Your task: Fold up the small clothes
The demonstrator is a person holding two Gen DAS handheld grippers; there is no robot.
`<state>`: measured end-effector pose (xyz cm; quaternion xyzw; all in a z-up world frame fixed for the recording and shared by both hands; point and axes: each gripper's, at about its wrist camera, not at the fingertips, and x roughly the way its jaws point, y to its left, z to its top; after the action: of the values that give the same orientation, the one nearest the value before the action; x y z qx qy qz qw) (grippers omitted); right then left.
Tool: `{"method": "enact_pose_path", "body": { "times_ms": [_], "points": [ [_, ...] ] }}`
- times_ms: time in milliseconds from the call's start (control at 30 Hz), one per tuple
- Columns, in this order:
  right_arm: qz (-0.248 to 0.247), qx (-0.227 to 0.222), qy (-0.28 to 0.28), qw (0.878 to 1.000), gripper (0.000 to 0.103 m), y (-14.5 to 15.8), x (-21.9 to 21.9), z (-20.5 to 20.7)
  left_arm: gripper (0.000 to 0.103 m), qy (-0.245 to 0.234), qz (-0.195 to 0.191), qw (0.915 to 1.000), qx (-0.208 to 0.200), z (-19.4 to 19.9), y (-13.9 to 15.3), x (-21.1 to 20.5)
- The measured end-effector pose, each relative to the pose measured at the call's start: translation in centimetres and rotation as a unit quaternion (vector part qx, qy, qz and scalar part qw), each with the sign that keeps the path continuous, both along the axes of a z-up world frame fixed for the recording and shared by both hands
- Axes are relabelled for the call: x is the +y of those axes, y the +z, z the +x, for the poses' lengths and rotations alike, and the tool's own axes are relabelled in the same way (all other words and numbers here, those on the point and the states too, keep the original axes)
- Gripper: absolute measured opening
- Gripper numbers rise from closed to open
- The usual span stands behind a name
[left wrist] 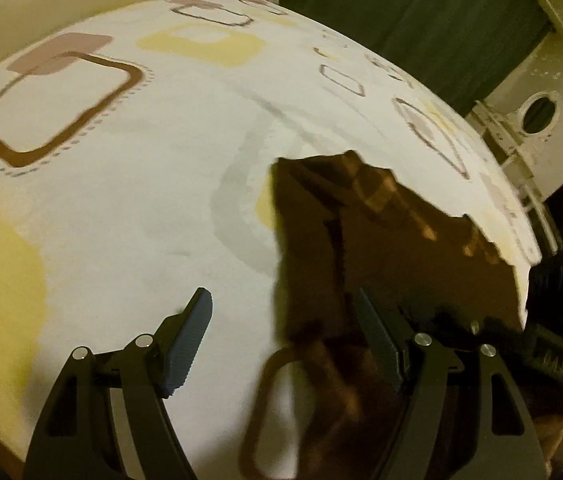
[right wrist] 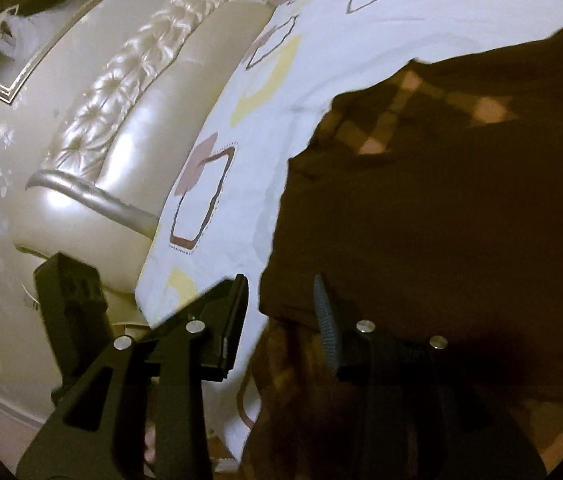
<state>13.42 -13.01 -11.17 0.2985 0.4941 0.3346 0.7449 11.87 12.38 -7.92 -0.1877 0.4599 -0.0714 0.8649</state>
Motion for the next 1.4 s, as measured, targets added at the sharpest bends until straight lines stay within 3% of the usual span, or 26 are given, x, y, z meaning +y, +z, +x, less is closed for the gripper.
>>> {"method": "enact_pose_path", "body": {
  "times_ms": [133,333,567,667,800,967,1100,1167,1333,1400],
  "points": [
    [0.004,0.002,-0.015,1.000,0.035,0.0,-3.0,-1.3,0.073,-0.032,-0.067,0.9970,0.019,2.3,-0.5,-0.3],
    [0.005,0.007,-0.042,0.999,0.035,-0.5,-8.2,-3.4,0.073,-0.055,-0.080,0.9939,0.052,4.9,-1.5,-1.5],
    [0.006,0.005,-0.079,0.997,0.036,-0.4,-13.6,-5.2,0.073,-0.055,-0.138,0.9888,0.005,4.2,1.2,-1.2],
    [0.002,0.008,-0.088,0.996,0.036,-0.7,-14.8,-5.6,0.073,-0.073,-0.122,0.9896,0.023,5.0,0.4,-2.3],
    [0.001,0.015,-0.097,0.995,0.036,-1.1,-16.0,-6.1,0.073,-0.077,-0.138,0.9857,0.058,6.2,-2.0,-2.9],
    [-0.003,0.006,-0.101,0.995,0.036,-0.7,-16.9,-6.6,0.073,-0.079,-0.171,0.9805,0.056,6.4,-2.5,-3.1],
    [-0.002,-0.001,-0.104,0.995,0.036,-0.4,-17.6,-7.0,0.073,-0.086,-0.169,0.9804,0.053,6.3,-2.5,-3.5],
    [0.000,-0.003,-0.108,0.994,0.036,-0.2,-18.0,-7.5,0.067,-0.084,-0.169,0.9806,0.053,6.2,-2.6,-3.5],
    [-0.005,-0.006,-0.119,0.993,0.037,-0.1,-19.0,-7.7,0.017,-0.103,-0.130,0.9837,0.069,6.0,-3.2,-4.5],
    [-0.006,-0.006,-0.126,0.992,0.037,0.0,-19.7,-7.7,0.006,-0.113,-0.101,0.9862,0.066,5.8,-3.0,-5.2]
  ]
}}
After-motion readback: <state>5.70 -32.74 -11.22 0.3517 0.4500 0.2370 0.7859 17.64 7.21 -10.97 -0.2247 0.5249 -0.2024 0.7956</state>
